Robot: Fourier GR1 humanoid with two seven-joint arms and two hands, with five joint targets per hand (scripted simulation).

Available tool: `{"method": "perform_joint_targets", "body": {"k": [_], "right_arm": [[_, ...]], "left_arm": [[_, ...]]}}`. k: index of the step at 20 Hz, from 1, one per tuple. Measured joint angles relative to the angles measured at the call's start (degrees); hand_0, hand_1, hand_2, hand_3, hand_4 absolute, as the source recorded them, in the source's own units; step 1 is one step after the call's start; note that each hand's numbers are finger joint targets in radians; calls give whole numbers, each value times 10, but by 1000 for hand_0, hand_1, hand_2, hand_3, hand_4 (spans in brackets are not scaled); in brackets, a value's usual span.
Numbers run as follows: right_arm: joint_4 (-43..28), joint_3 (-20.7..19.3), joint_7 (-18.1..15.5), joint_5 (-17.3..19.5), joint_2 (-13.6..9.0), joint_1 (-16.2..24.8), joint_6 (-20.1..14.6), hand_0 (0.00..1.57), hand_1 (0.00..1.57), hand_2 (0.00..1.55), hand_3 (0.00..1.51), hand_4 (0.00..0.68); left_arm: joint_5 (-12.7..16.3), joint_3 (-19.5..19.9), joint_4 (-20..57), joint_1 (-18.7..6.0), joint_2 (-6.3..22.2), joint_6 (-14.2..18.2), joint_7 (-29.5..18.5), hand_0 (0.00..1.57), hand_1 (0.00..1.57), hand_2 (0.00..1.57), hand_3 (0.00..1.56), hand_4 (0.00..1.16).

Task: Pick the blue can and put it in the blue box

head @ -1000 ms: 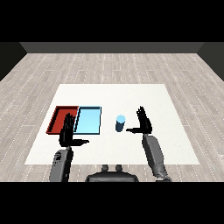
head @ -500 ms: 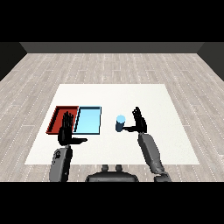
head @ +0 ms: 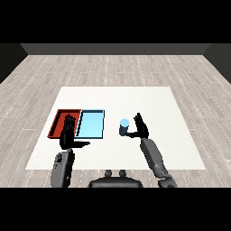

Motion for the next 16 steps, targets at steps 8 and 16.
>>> {"method": "perform_joint_targets", "body": {"k": [8,16], "right_arm": [[62,19,-19,-32,1,-43,-11,0,0,0,0,0],[97,56,-41,-59,1,-62,-24,0,0,0,0,0]], "left_arm": [[-9,-5,5,5,-3,6,-13,0,0,0,0,0],[0,2,-6,5,4,-1,-3,0,0,0,0,0]]}}
